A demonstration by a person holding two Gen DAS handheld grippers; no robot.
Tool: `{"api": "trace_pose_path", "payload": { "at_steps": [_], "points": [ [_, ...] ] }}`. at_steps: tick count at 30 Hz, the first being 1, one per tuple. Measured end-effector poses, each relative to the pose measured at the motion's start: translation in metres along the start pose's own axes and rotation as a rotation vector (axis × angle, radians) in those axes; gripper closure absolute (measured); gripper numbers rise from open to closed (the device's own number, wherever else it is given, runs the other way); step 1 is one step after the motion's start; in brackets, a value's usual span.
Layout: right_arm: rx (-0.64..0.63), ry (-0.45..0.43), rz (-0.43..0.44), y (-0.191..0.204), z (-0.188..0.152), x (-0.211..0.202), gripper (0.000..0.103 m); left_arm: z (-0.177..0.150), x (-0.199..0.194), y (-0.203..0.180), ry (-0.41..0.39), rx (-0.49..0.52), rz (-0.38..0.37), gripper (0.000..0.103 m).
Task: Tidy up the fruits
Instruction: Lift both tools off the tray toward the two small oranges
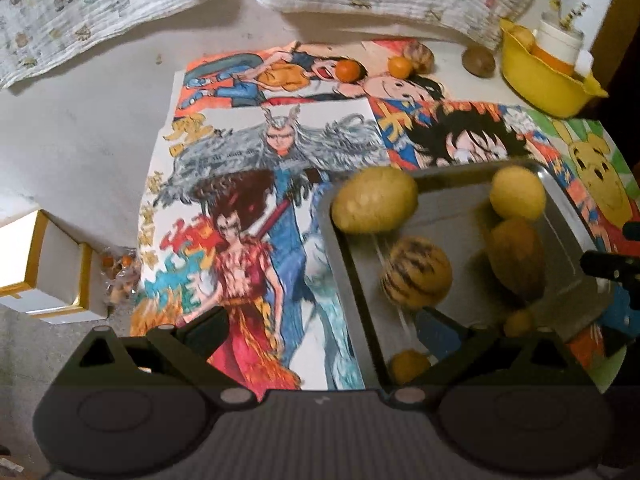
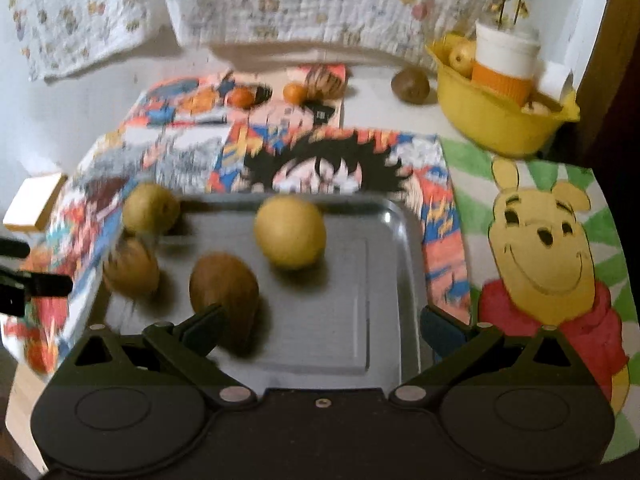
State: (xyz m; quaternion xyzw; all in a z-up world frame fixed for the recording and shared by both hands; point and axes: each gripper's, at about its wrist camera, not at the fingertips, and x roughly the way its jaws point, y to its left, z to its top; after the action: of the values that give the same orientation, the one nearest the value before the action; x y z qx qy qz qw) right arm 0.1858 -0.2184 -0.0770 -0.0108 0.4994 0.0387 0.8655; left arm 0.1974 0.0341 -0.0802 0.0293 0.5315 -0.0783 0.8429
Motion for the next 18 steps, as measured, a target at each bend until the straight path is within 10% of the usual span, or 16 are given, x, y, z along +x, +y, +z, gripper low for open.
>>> {"api": "trace_pose_path", "payload": {
  "at_steps": [18],
  "points": [
    [-0.104,-0.055,0.032,-0.008,0.099,0.049,0.001,0.102,0.027,0.016,-0.087,-0.083,0.049,0.001]
  ]
}}
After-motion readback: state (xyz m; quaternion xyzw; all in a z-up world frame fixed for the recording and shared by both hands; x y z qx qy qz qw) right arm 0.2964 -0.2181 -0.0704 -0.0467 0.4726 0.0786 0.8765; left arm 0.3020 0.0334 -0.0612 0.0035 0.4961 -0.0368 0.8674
